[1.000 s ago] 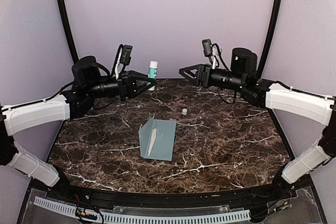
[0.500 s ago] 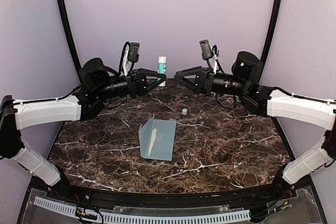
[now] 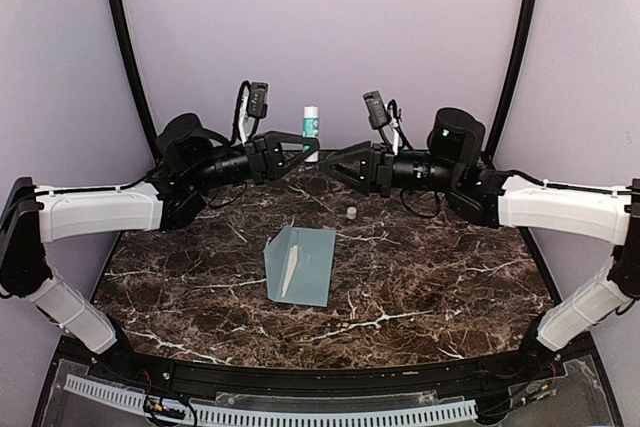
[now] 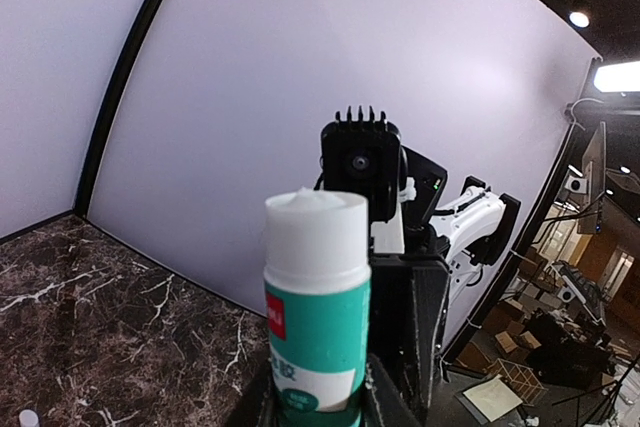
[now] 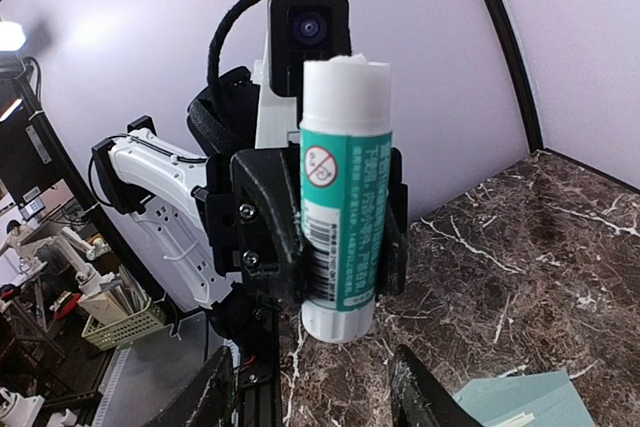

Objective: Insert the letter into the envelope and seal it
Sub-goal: Adjust the solid glue.

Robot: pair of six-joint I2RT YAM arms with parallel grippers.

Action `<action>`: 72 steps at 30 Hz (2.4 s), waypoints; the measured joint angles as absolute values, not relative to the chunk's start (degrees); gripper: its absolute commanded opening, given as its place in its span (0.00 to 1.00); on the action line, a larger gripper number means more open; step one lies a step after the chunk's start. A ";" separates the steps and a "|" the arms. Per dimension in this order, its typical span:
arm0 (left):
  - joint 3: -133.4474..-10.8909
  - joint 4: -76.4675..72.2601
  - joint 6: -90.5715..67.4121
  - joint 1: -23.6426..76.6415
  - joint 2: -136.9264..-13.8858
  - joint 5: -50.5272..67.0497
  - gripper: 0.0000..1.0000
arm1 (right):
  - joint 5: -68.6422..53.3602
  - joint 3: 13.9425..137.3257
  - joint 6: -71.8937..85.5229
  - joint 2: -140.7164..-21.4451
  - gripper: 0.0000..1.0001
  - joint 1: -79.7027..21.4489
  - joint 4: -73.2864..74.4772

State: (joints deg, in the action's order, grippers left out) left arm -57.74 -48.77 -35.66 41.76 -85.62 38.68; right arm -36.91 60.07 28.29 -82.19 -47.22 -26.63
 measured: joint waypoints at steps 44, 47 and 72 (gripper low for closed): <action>-56.93 -39.27 -27.70 44.62 -85.45 40.84 0.00 | -32.84 65.06 28.64 -84.05 0.18 -46.83 -23.62; -56.93 -38.92 -27.62 44.62 -85.45 40.71 0.00 | -33.30 65.10 29.32 -84.29 0.12 -46.81 -23.79; -58.96 -24.73 -20.45 46.30 -85.47 29.50 0.52 | -25.12 65.12 28.69 -83.79 0.04 -46.41 -19.18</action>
